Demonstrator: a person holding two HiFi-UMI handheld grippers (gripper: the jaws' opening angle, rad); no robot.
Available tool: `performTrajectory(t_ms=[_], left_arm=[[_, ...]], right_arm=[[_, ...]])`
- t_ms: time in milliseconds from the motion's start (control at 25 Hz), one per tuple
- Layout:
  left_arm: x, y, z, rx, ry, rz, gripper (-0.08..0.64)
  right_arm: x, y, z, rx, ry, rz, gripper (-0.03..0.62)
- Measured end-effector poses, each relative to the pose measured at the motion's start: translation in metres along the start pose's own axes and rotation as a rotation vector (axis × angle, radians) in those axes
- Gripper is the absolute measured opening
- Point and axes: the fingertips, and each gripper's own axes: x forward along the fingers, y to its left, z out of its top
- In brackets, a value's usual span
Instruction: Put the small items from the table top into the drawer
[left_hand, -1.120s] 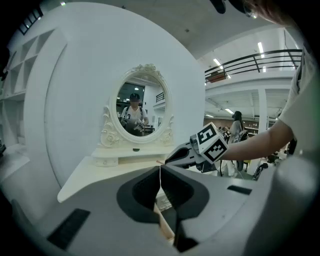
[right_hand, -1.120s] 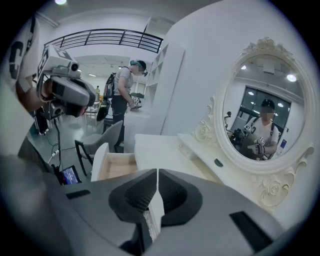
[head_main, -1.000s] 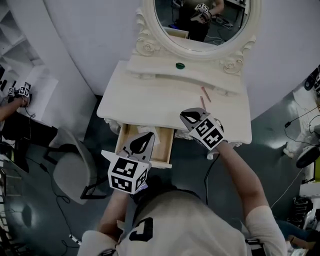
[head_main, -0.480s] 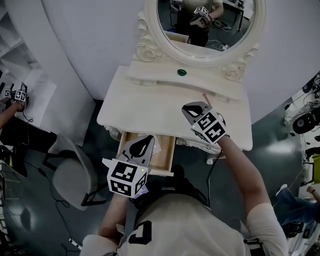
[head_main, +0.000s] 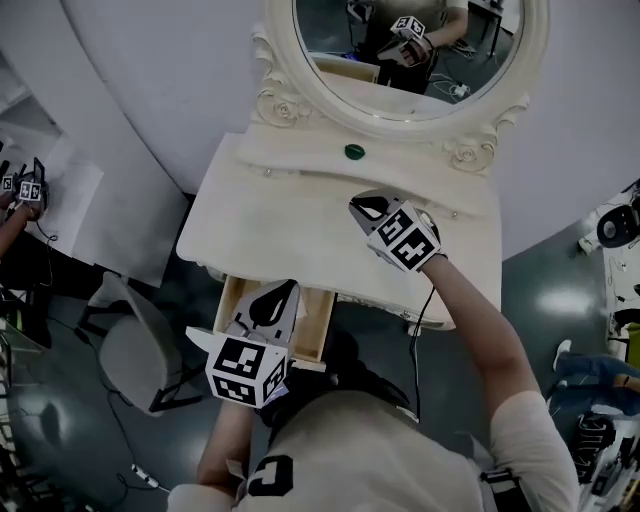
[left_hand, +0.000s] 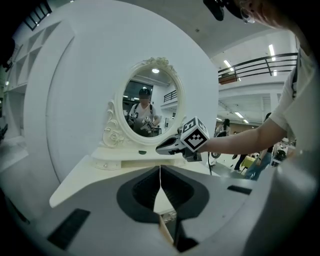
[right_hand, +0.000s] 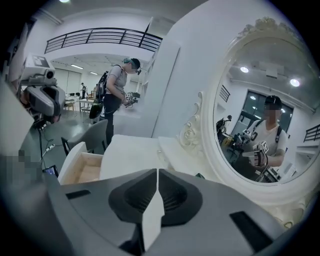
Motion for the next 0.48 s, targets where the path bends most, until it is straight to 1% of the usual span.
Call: performTrajectory(t_ms=[240, 480], left_arm=[[0.028, 0.007, -0.006, -0.032, 0.041, 0.06, 0.057], [0.048, 0.009, -0.008, -0.045, 0.077, 0.109, 0.057]], right_arm=[[0.024, -0.044, -0.015, -0.007, -0.007, 0.0, 0.035], [0.05, -0.091, -0.027, -0.027, 0.001, -0.038, 0.035]])
